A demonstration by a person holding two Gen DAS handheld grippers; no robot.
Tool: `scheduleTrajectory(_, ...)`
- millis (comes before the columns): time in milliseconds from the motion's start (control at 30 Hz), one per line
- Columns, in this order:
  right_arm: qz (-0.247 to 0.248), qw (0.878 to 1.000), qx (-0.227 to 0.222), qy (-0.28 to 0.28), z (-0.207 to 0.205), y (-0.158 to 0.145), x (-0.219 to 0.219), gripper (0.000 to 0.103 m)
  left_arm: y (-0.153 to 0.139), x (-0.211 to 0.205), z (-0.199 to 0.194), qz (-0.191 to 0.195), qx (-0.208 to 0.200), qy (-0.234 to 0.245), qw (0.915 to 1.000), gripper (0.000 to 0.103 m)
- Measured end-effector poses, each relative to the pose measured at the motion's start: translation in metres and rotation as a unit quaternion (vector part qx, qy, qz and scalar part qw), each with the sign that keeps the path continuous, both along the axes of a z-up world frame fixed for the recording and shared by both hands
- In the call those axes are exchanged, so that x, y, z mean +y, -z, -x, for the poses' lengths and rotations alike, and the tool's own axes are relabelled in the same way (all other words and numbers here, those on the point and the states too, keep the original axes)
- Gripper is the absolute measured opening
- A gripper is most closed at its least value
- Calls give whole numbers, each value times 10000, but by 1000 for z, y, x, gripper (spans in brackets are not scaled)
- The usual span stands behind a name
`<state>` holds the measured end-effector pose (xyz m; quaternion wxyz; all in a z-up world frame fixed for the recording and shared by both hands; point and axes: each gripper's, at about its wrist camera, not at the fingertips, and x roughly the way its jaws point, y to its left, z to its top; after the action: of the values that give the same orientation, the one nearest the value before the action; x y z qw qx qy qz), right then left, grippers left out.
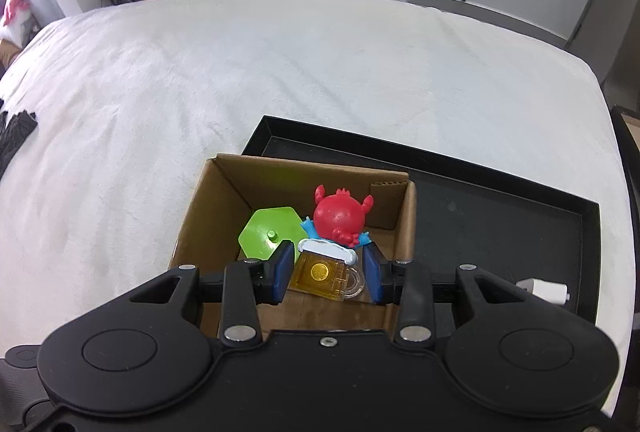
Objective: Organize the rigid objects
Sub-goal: 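Lower the red figure into the box beside the cup and open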
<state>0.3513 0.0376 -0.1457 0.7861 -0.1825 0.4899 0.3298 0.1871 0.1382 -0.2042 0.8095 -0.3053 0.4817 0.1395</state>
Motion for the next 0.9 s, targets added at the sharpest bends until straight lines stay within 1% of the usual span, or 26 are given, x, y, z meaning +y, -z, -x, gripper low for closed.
scheduleTrajectory(100, 104, 9998, -193, -34, 1, 0, 6, 43, -1, 1, -2, -25, 21, 8, 10000, 18)
scheduleTrajectory(200, -76, 9999, -100, 29, 0, -5, 1, 43, -2, 0, -5, -80, 12, 1, 10000, 18)
scheduleTrajectory(267, -208, 9997, -50, 95, 0, -9, -5, 47, -1, 2, -6, -25, 21, -39, 10000, 18)
scheduleTrajectory(400, -385, 9992, -42, 82, 4, -21, -16, 52, -2, 0, -6, -83, 13, -29, 10000, 18)
scheduleTrajectory(467, -466, 9988, -98, 83, 7, -28, -22, 62, -2, 0, -5, -110, 15, -21, 9999, 18)
scheduleTrajectory(533, -521, 9985, -156, 82, 9, -34, -29, 66, -2, -1, -6, -146, 25, -9, 9999, 18)
scheduleTrajectory(600, -532, 9983, -224, 67, 11, -39, -33, 67, -3, -3, -7, -185, 36, 13, 9998, 18)
scheduleTrajectory(700, -486, 9981, -375, 18, 15, -45, -39, 72, -3, -3, -8, -198, 45, 17, 9998, 18)
scheduleTrajectory(733, -506, 9980, -374, 8, 16, -46, -42, 74, -3, -2, -7, -203, 46, 19, 9998, 18)
scheduleTrajectory(900, -584, 9978, -285, 83, 16, -48, -58, 76, -3, -4, -8, -260, 51, 49, 9996, 18)
